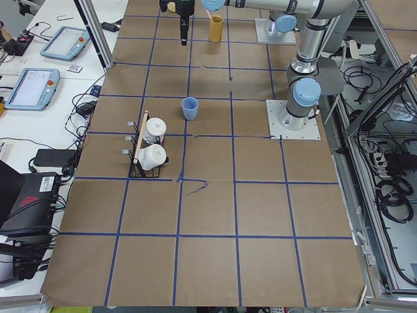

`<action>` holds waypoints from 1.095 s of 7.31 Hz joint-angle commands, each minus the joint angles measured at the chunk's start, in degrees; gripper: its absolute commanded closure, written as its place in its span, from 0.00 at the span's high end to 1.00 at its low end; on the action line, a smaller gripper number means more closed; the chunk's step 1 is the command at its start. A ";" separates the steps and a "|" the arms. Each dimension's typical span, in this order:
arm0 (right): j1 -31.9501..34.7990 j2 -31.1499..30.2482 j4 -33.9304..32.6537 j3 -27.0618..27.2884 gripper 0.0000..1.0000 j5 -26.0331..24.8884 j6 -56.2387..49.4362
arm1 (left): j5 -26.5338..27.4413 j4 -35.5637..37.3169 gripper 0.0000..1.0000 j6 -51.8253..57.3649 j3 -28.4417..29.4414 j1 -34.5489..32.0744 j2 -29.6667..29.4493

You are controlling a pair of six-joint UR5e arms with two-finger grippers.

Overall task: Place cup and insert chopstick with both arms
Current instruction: 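Lower the left gripper over the blue cup while the right descends to the chopstick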

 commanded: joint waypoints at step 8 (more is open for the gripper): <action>-0.16 4.93 -14.48 2.09 1.00 -1.50 0.53 | 0.77 29.63 1.00 15.59 -31.06 11.92 -4.37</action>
